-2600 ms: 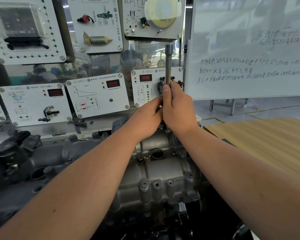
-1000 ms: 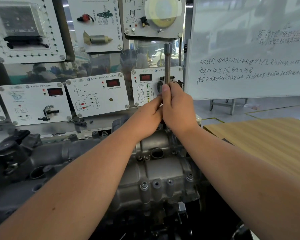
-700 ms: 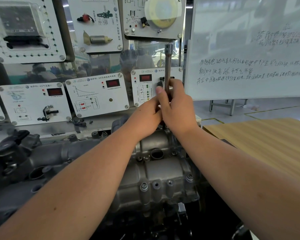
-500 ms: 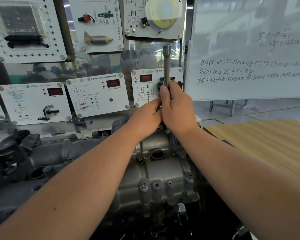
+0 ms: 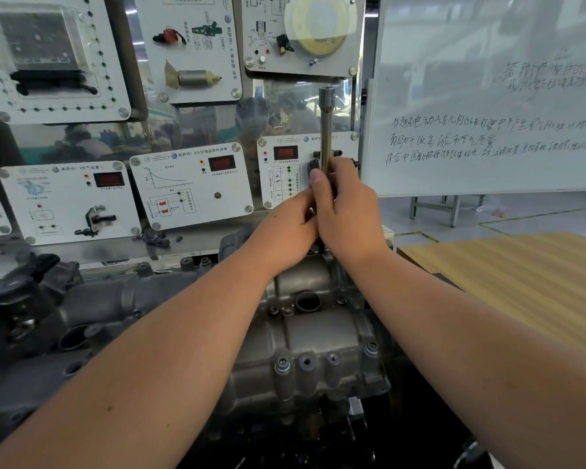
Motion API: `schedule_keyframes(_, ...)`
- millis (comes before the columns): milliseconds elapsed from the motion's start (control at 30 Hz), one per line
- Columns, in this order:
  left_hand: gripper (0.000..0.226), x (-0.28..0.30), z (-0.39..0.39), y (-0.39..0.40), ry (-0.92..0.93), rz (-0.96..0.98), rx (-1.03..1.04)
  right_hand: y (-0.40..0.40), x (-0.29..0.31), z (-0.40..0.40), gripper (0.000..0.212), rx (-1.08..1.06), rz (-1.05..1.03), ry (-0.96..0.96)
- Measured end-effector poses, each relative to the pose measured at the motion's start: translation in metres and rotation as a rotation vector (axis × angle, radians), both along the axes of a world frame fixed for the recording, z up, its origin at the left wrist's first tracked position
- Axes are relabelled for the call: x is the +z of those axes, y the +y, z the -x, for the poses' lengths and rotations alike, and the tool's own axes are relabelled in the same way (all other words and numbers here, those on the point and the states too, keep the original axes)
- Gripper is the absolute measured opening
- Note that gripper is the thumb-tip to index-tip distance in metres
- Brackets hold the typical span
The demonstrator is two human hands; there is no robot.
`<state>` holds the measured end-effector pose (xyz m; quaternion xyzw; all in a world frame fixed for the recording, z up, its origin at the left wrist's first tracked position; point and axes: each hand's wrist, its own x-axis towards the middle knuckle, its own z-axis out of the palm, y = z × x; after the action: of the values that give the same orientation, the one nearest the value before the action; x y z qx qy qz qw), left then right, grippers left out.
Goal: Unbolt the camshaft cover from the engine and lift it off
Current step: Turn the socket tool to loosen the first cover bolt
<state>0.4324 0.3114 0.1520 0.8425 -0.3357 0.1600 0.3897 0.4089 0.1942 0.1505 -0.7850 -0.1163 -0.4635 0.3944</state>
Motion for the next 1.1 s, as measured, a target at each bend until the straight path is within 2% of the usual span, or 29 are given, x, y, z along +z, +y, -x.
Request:
schedule_keyframes(267, 0.025, -0.0015, 0.0024, 0.0007, 0.041, -0.019, -0.019, 0.0016, 0.0016, 0.002, 0.031, -0.029, 0.0, 0.018)
schedule_keyframes(367, 0.031, 0.0007, 0.0028, 0.0011, 0.015, -0.024, -0.007, 0.001, 0.001, 0.0011, 0.025, -0.014, -0.005, 0.022)
schedule_keyframes(467, 0.039, 0.0029, 0.0045, 0.0002, -0.007, -0.005, -0.017, 0.0009, 0.0009, 0.0016, 0.034, 0.031, -0.059, 0.018)
schedule_keyframes(700, 0.031, -0.0013, 0.0027, 0.0007, 0.038, 0.021, -0.035, 0.0006, -0.0004, -0.0006, 0.02, -0.023, 0.0, -0.023)
schedule_keyframes(900, 0.032, -0.0002, 0.0032, 0.0003, 0.002, -0.007, -0.012, -0.0006, -0.0001, -0.0015, 0.024, 0.0, -0.013, -0.006)
schedule_keyframes(1000, 0.026, 0.0014, 0.0026, 0.0005, -0.008, -0.012, 0.009, -0.0008, -0.0008, -0.0026, 0.035, 0.007, -0.024, 0.017)
schedule_keyframes(1100, 0.031, 0.0012, 0.0032, 0.0001, -0.004, 0.008, -0.007, -0.0026, -0.0026, -0.005, 0.022, -0.007, -0.025, 0.014)
